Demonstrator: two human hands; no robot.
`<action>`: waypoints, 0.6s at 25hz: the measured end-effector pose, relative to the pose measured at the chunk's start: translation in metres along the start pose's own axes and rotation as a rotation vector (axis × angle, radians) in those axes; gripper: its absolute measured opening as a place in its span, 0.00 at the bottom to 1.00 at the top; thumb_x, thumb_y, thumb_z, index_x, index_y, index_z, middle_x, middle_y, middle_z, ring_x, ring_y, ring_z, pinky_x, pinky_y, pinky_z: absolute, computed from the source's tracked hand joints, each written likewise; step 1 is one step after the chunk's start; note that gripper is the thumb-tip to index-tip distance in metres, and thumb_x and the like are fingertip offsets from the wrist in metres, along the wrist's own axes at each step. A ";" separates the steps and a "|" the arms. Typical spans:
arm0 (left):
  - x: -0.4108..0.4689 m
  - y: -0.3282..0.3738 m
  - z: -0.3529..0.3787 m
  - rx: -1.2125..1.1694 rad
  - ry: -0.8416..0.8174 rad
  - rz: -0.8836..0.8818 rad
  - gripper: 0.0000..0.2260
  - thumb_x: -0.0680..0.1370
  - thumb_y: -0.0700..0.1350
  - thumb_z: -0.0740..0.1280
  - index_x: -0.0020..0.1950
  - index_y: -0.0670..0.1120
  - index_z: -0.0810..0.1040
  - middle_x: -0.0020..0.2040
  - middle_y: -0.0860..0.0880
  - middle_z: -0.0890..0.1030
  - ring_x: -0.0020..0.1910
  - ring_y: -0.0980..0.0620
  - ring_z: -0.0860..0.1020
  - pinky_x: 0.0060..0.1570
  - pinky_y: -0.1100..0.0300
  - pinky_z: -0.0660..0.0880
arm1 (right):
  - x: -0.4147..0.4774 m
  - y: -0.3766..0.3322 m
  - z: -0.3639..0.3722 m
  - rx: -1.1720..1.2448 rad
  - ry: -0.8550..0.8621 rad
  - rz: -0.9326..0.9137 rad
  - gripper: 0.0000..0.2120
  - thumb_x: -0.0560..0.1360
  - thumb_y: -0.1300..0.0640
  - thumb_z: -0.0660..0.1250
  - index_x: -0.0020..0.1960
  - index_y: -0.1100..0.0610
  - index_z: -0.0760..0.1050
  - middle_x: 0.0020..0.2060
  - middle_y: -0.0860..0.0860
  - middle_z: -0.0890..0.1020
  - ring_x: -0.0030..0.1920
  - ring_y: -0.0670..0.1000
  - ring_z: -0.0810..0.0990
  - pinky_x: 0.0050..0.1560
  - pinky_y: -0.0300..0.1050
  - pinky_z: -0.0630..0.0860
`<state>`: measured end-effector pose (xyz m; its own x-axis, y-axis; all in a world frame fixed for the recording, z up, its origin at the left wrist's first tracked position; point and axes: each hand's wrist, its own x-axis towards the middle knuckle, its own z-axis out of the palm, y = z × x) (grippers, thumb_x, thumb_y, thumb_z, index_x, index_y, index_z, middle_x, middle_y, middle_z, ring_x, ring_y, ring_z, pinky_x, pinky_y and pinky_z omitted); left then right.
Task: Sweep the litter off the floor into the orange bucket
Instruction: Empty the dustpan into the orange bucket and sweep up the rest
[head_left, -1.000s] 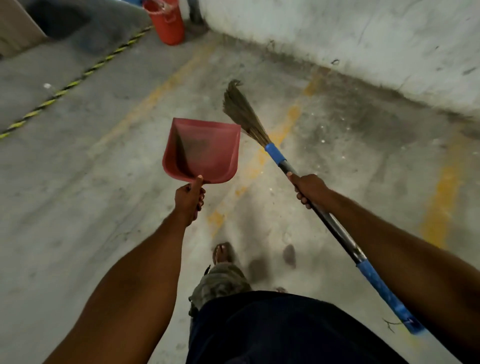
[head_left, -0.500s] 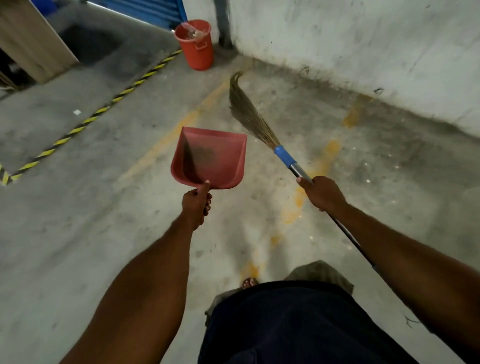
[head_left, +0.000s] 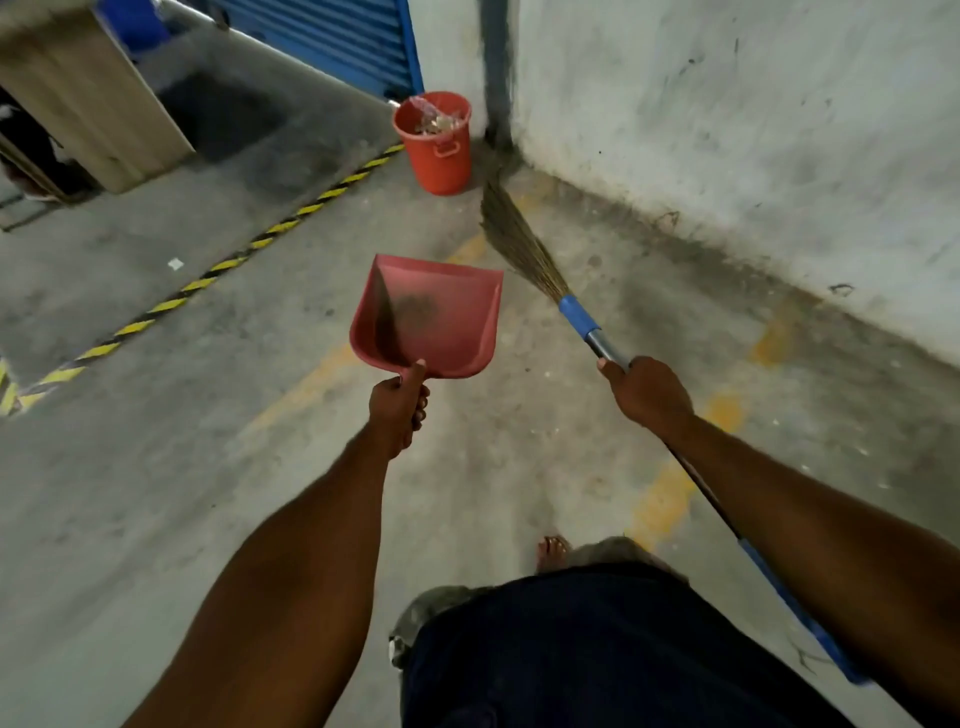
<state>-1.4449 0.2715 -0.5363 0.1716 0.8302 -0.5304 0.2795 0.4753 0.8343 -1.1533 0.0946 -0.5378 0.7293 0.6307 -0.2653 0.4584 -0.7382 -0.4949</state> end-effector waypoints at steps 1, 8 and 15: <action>0.018 0.019 0.006 -0.002 0.013 0.011 0.22 0.78 0.60 0.72 0.40 0.41 0.78 0.31 0.47 0.74 0.23 0.54 0.70 0.20 0.65 0.65 | 0.028 -0.017 -0.004 -0.014 0.006 -0.004 0.28 0.80 0.33 0.60 0.48 0.59 0.76 0.46 0.60 0.82 0.43 0.61 0.80 0.40 0.48 0.72; 0.170 0.119 0.016 0.001 0.055 -0.029 0.21 0.79 0.60 0.71 0.40 0.42 0.77 0.31 0.48 0.74 0.22 0.55 0.68 0.19 0.67 0.61 | 0.184 -0.132 0.005 -0.049 0.024 0.011 0.31 0.82 0.35 0.58 0.60 0.63 0.78 0.55 0.61 0.83 0.55 0.63 0.82 0.49 0.50 0.74; 0.349 0.216 -0.016 0.021 -0.014 -0.021 0.21 0.79 0.59 0.71 0.41 0.41 0.77 0.31 0.47 0.73 0.21 0.56 0.68 0.20 0.67 0.62 | 0.331 -0.251 0.046 -0.017 -0.011 0.058 0.32 0.81 0.33 0.59 0.57 0.63 0.78 0.51 0.61 0.83 0.50 0.62 0.82 0.46 0.50 0.76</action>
<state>-1.3395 0.6688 -0.5391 0.1785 0.8162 -0.5495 0.3032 0.4857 0.8198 -1.0506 0.4996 -0.5399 0.7491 0.5894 -0.3023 0.4240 -0.7773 -0.4648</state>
